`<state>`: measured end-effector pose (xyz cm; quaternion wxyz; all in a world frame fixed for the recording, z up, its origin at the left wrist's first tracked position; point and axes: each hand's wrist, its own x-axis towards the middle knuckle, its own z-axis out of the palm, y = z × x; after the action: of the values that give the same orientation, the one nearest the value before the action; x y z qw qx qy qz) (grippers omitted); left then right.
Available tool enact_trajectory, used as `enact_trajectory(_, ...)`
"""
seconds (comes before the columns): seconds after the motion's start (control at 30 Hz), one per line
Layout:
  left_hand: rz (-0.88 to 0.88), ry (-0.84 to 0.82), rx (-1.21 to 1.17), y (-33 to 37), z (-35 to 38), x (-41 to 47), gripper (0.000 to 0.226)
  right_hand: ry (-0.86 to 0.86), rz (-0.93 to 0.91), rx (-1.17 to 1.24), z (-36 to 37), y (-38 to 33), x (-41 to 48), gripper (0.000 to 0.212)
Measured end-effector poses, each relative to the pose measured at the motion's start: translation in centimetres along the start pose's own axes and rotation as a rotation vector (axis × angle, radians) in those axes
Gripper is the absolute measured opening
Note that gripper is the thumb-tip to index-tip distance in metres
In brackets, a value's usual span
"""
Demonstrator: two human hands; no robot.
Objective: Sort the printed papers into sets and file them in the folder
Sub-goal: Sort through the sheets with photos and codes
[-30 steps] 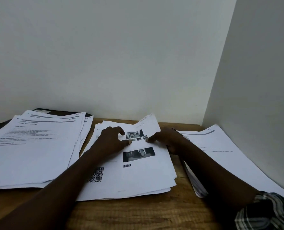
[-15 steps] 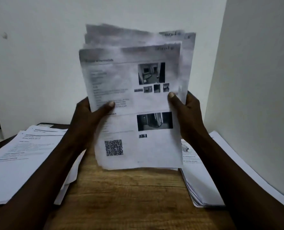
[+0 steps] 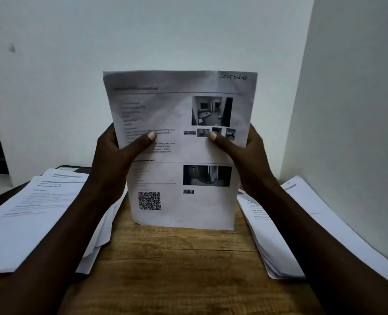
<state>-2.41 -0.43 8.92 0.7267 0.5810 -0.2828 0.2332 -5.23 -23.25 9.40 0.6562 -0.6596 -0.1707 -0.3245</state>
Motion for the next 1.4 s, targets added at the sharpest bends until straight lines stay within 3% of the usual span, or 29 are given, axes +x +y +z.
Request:
enact_trajectory(0.2,-0.137,0.026,0.139,-1.6,-0.2,-0.3,0.015,-0.052,0.141,-0.104,0.6,2.6,-1.4,0.042)
enact_trajectory(0.27,-0.186,0.031,0.078,-1.3,-0.2,-0.1,0.013,-0.027,0.135,-0.097,0.6,2.3,-1.0,0.033)
enact_trajectory(0.37,-0.424,-0.177,-0.102,-0.2,-1.2,0.2,0.033,-0.094,0.175,-0.110,-0.4,1.4,0.2,0.027)
enact_trajectory(0.43,-0.563,-0.338,-0.085,0.0,-2.2,0.4,0.043,-0.200,0.370,0.032,-1.0,1.4,0.5,0.023)
enact_trajectory(0.5,-0.627,-0.350,-0.112,-0.7,-3.1,0.6,0.059,-0.311,0.597,0.161,-1.2,1.9,-0.1,0.026)
enact_trajectory(0.57,-0.656,-0.262,-0.124,-2.2,-3.5,0.6,0.083,-0.378,0.683,0.143,-1.2,3.0,-0.6,0.030)
enact_trajectory(0.7,-0.697,-0.138,-0.115,-4.3,-3.9,0.3,0.055,-0.257,0.641,0.046,-1.1,4.0,-0.6,0.026)
enact_trajectory(0.8,-0.684,-0.139,-0.113,-4.8,-4.1,0.1,0.054,-0.184,0.596,0.009,-1.3,4.4,-0.4,0.017)
enact_trajectory(0.93,-0.689,-0.208,-0.129,-5.0,-4.5,0.0,0.094,-0.137,0.550,-0.048,-1.7,4.9,-0.3,0.017)
enact_trajectory(1.1,-0.696,-0.240,-0.158,-5.5,-4.7,-0.2,0.100,-0.111,0.460,-0.099,-1.9,5.2,-0.7,0.015)
enact_trajectory(1.17,-0.698,-0.208,-0.147,-5.9,-4.9,-0.3,0.090,-0.077,0.427,-0.119,-1.8,5.3,-0.8,0.010)
enact_trajectory(1.27,-0.696,-0.134,-0.150,-6.5,-5.3,-0.2,0.056,-0.018,0.405,-0.148,-2.0,6.0,-0.6,0.020)
enact_trajectory(1.4,-0.679,-0.070,-0.161,-6.8,-5.6,0.0,0.056,0.001,0.420,-0.154,-1.9,6.7,-0.5,0.028)
